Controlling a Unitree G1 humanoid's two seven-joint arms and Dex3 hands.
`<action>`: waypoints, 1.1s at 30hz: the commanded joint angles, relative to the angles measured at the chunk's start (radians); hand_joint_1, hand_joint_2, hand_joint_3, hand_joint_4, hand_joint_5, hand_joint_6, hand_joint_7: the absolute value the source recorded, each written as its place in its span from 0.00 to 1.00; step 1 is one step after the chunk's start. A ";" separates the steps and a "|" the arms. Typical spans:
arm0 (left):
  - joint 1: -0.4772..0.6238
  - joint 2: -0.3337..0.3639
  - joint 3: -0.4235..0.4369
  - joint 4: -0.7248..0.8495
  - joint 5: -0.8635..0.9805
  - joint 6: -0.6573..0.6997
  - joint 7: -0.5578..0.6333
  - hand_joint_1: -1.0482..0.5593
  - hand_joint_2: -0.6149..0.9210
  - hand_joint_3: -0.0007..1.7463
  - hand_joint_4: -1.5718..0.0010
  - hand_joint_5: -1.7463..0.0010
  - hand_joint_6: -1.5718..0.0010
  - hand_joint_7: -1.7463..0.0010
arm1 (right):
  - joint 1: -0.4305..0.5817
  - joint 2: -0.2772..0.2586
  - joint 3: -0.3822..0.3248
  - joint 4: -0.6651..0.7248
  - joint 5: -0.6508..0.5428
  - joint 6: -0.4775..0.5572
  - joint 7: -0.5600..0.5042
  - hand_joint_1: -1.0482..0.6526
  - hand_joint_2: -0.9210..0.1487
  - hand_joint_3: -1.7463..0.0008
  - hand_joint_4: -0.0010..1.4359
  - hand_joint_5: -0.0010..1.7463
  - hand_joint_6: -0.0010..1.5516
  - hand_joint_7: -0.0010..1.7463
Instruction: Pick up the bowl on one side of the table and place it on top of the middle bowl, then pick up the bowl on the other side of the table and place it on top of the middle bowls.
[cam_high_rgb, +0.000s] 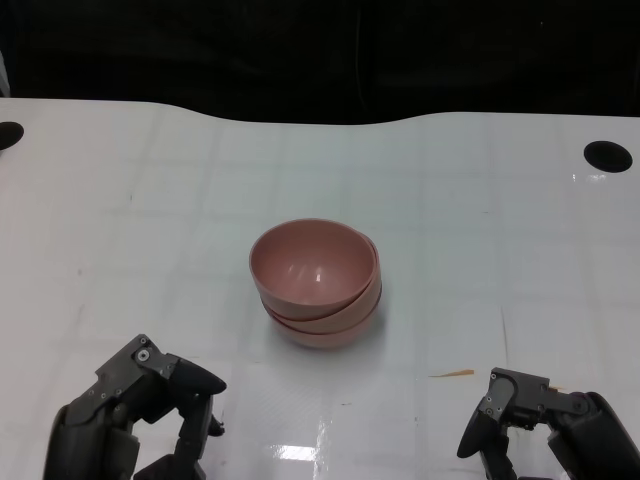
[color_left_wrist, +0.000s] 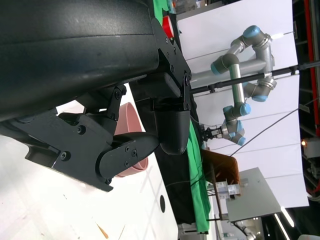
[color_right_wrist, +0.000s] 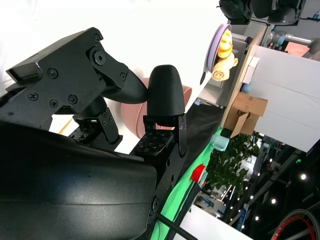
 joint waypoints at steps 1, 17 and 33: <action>0.006 -0.003 0.012 -0.013 -0.006 0.010 -0.014 0.57 0.76 0.63 0.52 0.04 0.54 0.17 | 0.007 -0.004 -0.006 -0.006 0.012 0.008 0.000 0.48 0.35 0.32 0.62 1.00 0.52 0.81; -0.031 -0.087 0.012 -0.036 -0.267 0.273 -0.126 0.55 0.70 0.70 0.43 0.00 0.48 0.11 | 0.012 -0.012 -0.009 0.000 0.041 -0.010 0.026 0.48 0.35 0.33 0.61 1.00 0.52 0.81; -0.025 -0.117 0.058 -0.016 -0.314 0.349 -0.188 0.55 0.66 0.73 0.42 0.00 0.46 0.13 | 0.015 -0.014 -0.018 0.002 0.066 -0.004 0.045 0.48 0.36 0.32 0.61 1.00 0.52 0.81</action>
